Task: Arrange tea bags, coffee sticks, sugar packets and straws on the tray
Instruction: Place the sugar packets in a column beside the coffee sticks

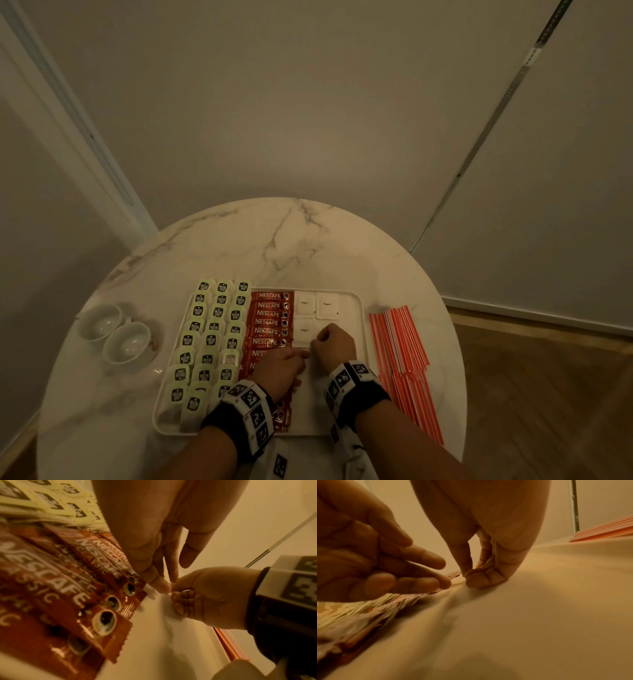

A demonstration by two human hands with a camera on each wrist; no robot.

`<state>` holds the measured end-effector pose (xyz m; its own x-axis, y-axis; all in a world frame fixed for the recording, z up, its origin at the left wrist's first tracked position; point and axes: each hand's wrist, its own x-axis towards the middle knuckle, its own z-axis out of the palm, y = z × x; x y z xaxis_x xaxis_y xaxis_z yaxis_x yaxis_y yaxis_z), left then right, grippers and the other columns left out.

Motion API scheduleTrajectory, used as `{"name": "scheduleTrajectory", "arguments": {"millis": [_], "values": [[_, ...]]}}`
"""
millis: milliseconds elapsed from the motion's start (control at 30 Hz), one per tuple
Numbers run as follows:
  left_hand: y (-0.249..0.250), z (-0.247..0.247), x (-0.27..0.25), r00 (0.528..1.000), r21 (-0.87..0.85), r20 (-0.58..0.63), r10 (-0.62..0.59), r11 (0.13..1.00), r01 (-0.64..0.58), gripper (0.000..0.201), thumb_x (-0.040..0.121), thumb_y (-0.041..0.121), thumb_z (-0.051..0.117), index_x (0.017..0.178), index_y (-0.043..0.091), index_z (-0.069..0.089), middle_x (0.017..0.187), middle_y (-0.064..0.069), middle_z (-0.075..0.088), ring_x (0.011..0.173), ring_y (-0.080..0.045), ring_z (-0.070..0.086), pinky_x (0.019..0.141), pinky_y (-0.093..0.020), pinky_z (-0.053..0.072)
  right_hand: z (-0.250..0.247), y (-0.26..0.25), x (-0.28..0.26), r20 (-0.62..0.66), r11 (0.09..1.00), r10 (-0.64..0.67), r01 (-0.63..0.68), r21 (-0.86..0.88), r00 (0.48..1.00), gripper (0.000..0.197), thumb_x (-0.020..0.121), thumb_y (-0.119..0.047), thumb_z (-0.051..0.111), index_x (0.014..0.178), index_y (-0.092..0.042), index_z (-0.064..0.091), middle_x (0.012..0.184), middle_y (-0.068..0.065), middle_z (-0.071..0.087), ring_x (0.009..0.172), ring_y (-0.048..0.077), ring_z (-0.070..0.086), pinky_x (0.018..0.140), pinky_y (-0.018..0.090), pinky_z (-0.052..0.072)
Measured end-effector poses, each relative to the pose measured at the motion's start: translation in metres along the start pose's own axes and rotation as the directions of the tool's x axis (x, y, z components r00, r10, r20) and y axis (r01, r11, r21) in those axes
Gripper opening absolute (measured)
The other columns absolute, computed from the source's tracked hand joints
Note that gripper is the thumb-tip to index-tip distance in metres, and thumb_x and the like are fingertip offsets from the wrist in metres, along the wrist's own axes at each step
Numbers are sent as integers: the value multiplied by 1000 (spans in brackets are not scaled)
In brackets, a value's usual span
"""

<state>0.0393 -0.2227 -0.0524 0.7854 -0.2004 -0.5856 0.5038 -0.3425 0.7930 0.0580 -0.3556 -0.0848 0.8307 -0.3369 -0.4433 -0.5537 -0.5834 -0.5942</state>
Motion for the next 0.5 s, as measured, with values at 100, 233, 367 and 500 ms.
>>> {"name": "scheduleTrajectory", "arguments": {"millis": [100,233,367,500], "values": [[0,-1,-11,995,177,18,102,979,-104,22,94,14,49,101,22,68,92,-1,68,78,-16,63,73,-28,52,-6,5,-6,-12,996,4,-3,90,1000,6,90,-21,60,94,-16,59,92,-2,62,83,12,57,67,18,42],[-4,2,-40,936,521,281,211,786,-334,25,91,26,58,116,24,64,109,8,61,93,-4,57,79,-12,44,-19,22,-28,3,959,-48,45,280,999,4,90,-21,61,87,-19,61,86,0,66,79,15,63,75,28,54],[-37,18,-63,845,780,534,32,366,-507,44,83,34,67,121,14,59,125,-4,58,115,-22,52,99,-29,40,-22,43,-63,21,918,-60,47,394,998,7,91,-18,59,88,-17,65,81,1,68,66,11,58,64,24,47],[-56,41,-93,929,881,367,41,306,-361,42,87,54,52,103,16,60,88,4,73,78,-6,66,54,-16,33,-11,60,-92,6,901,-30,24,432,1000,9,91,-16,60,83,-16,66,75,2,68,62,9,56,62,23,44]]}}
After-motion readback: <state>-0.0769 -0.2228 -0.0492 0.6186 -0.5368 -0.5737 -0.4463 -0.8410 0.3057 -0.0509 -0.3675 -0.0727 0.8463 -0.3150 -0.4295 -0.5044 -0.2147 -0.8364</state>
